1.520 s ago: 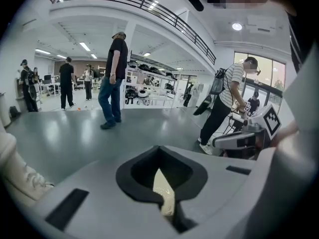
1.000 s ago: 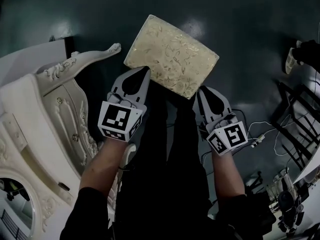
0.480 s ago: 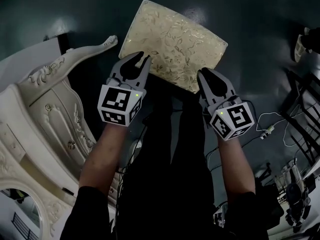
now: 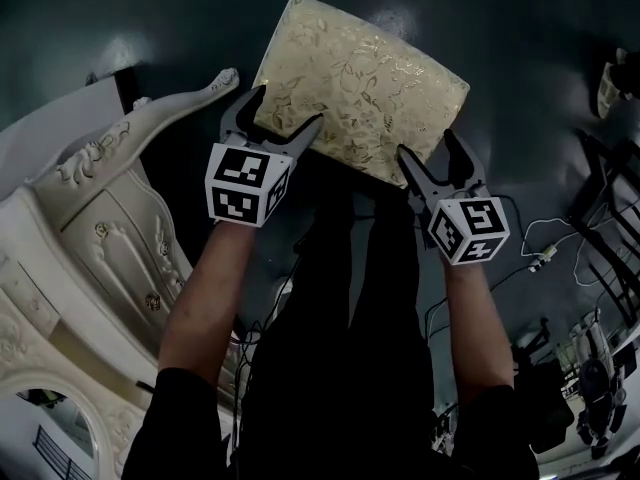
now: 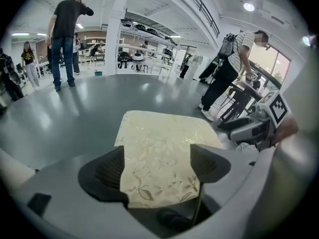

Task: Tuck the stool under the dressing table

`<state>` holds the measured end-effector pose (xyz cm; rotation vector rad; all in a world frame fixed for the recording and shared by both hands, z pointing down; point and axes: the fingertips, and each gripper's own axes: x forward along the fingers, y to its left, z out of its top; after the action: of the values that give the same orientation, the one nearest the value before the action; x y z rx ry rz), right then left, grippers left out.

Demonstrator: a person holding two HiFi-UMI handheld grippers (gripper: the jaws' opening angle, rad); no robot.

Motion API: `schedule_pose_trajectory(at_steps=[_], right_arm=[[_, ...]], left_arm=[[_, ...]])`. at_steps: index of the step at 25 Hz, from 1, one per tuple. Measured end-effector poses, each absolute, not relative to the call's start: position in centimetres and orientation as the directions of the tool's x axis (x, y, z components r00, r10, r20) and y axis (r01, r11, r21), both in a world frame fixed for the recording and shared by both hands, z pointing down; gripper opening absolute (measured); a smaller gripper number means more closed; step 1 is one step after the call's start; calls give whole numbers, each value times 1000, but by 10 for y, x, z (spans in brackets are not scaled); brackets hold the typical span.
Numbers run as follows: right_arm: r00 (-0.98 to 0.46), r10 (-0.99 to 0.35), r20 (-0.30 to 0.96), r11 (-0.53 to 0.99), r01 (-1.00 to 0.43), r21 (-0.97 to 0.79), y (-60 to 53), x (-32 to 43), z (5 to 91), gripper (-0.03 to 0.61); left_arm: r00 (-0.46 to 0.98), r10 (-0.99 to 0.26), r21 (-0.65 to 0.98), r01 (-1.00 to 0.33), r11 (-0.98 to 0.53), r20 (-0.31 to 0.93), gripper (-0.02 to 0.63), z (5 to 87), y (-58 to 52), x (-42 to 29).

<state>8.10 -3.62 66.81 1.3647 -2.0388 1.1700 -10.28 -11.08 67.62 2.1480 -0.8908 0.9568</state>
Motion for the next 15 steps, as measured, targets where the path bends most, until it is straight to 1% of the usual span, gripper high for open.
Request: schedule_pose_trajectory(at_steps=[3, 5, 6, 8, 11, 15], right_arm=[[-408, -520, 751, 80, -898, -432, -35, 90, 686, 392], [-379, -512, 771, 48, -908, -415, -35, 97, 693, 405], [-361, -510, 781, 42, -917, -397, -35, 100, 695, 410], [-341, -503, 794, 29, -925, -379, -35, 104, 701, 419], [-346, -485, 803, -5, -917, -398, -33, 104, 710, 430], [-358, -451, 818, -15, -913, -408, -27, 99, 719, 437]], left_arm=[[490, -308, 260, -786, -562, 816, 435, 691, -117, -114], [489, -296, 267, -786, -558, 821, 478, 698, -119, -117], [488, -290, 267, -784, -561, 823, 489, 701, -121, -119], [484, -274, 268, -780, -565, 831, 506, 708, -123, -122], [488, -238, 294, -777, -556, 840, 520, 719, -125, -124], [508, -155, 349, -752, -559, 847, 550, 735, -121, -122]])
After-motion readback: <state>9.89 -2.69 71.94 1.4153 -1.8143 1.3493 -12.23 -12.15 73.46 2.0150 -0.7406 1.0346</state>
